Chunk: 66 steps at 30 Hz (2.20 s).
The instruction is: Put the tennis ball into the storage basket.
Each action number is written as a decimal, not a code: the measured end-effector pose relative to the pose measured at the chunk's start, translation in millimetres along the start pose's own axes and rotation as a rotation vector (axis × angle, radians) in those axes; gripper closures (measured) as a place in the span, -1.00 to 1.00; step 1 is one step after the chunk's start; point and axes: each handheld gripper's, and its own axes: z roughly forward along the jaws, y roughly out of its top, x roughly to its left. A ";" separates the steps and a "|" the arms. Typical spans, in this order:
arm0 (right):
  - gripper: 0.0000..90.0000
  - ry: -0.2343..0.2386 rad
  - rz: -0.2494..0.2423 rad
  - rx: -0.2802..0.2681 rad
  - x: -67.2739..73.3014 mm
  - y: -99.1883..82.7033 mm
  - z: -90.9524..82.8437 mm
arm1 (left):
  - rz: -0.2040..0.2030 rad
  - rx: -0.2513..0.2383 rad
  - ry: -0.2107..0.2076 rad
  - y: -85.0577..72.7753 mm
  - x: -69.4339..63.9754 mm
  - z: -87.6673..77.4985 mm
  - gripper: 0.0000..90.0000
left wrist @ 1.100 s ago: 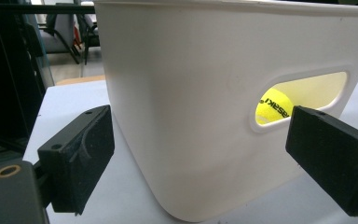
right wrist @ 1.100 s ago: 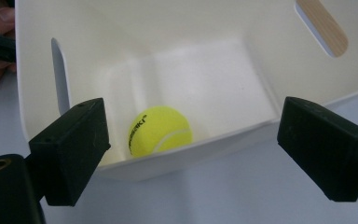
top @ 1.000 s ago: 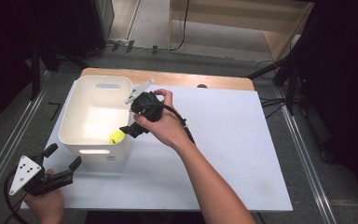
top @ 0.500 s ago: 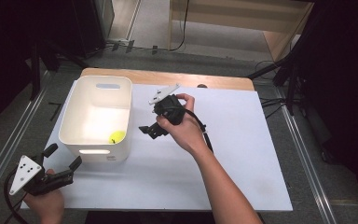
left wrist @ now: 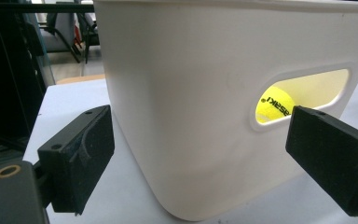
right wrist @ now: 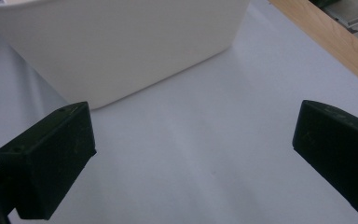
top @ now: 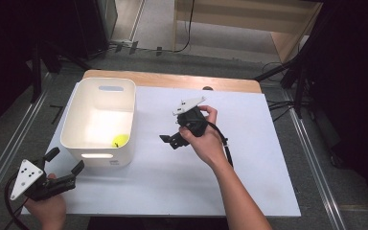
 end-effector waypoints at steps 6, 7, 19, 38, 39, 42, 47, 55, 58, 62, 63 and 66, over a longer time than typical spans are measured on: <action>-1.00 -0.014 0.040 -0.009 -5.1 -22.3 -6.9 | 0.007 0.003 0.000 0.1 -0.2 0.4 -0.83; -1.00 -0.020 0.043 -0.012 -5.7 -25.6 -7.9 | 0.007 0.004 0.001 0.1 -0.2 0.4 -0.83; -1.00 -0.059 0.092 -0.037 -11.9 -55.7 -24.2 | 0.009 0.007 0.000 0.1 -0.1 0.4 -0.83; -1.00 -0.117 0.173 -0.078 -21.6 -109.8 -51.4 | 0.012 0.009 0.003 0.0 -1.0 0.9 -0.83; -1.00 -0.117 0.181 -0.081 -21.5 -112.4 -52.7 | 0.012 0.011 0.004 0.0 -1.1 0.9 -0.83; -1.00 -0.124 0.191 -0.093 -21.2 -120.6 -56.1 | 0.014 0.013 0.004 0.0 -1.4 0.9 -0.83; -1.00 -0.135 0.202 -0.115 -21.3 -132.7 -62.3 | 0.011 0.006 0.001 -0.2 -1.0 0.5 -0.83; -1.00 -0.157 0.226 -0.134 -22.7 -151.3 -73.9 | 0.017 0.009 0.004 -0.2 -1.9 0.2 -0.83; -1.00 -0.165 0.230 -0.149 -22.8 -159.0 -79.6 | 0.016 0.009 0.005 -0.2 -2.1 0.4 -0.83; -1.00 -0.172 0.246 -0.153 -23.4 -169.4 -86.1 | 0.020 0.012 0.004 -0.2 -2.3 0.7 -0.83; -1.00 -0.177 0.248 -0.156 -23.5 -171.6 -87.0 | 0.022 0.012 0.003 -0.2 -2.2 0.8 -0.83; -1.00 -0.178 0.260 -0.161 -24.4 -180.4 -91.2 | 0.018 0.010 0.003 -0.3 -2.2 1.0 -0.83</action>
